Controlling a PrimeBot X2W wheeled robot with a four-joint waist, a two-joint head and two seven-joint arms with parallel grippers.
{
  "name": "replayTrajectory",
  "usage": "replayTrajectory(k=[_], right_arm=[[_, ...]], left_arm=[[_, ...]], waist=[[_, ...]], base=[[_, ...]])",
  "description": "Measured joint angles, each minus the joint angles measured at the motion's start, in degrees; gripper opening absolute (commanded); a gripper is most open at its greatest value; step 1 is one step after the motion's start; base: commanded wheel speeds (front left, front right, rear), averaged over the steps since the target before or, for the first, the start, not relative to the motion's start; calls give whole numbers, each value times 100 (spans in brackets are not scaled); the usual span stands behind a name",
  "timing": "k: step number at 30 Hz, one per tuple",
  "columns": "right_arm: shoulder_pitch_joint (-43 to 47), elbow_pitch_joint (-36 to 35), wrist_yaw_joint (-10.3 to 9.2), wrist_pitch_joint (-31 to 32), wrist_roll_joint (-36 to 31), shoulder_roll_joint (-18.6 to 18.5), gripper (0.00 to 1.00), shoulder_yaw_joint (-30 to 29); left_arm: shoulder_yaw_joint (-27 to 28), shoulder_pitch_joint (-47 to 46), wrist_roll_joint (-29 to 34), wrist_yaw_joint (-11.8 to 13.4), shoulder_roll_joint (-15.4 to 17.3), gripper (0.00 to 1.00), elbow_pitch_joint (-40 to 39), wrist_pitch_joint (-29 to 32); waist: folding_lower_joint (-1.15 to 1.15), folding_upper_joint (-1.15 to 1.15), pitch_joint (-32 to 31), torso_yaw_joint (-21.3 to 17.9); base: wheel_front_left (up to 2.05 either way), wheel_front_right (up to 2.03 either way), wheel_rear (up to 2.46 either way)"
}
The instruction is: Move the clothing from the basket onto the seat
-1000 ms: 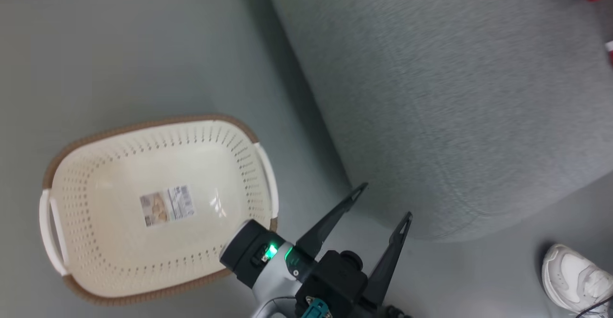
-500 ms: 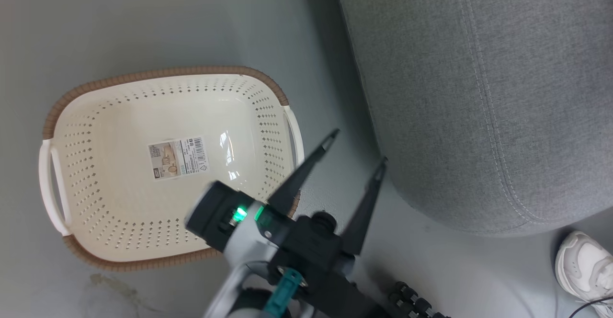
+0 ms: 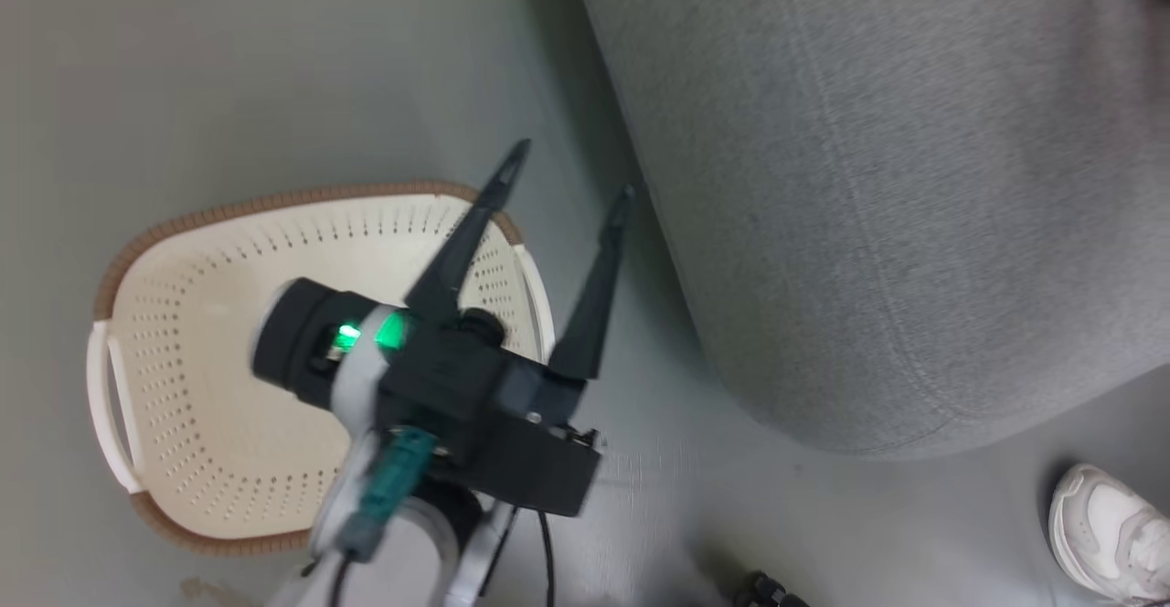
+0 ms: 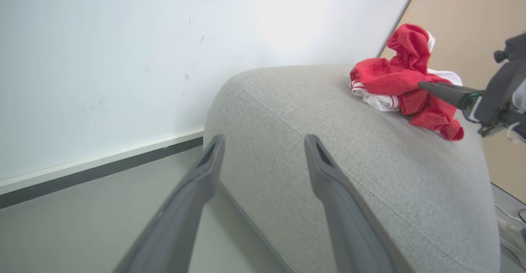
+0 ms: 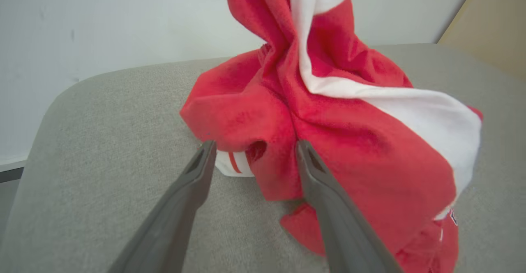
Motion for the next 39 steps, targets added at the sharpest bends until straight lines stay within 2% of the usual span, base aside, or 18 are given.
replayTrajectory(k=[7,12,23,31,36,39], right_arm=[[1572,-1185,0,0,-37,18,100,-326],[2396,-1788,-1,0,-33,263,100,-528],[3504,-2956,-11,0,-614,804,100,-387],[4119,-3293,-204,0,-971,1260,100,-130],[4531,-3529,-371,0,-1278,1269,100,-44],[4714,-3627,-444,0,-1356,1232,100,-81]], left_arm=[[598,370,-260,1,-34,100,141,-532],[755,509,-482,1,-78,100,517,-821],[1241,1122,-916,1,-113,100,1330,-1293],[1688,1663,-1214,1,9,100,1711,-1515],[1856,2183,-1260,1,216,100,1814,-1618],[1909,2317,-1308,1,220,100,1824,-1634]], waist=[[0,-1,-540,-12],[-1,-2,-939,80],[-1,-1,-1709,751],[-1,-2,-2404,1195],[-1,-2,-2956,1357],[-1,-1,-3181,1395]], base=[[0,0,0],[0,0,0],[0,0,0],[0,0,0],[0,0,0],[0,0,0]])
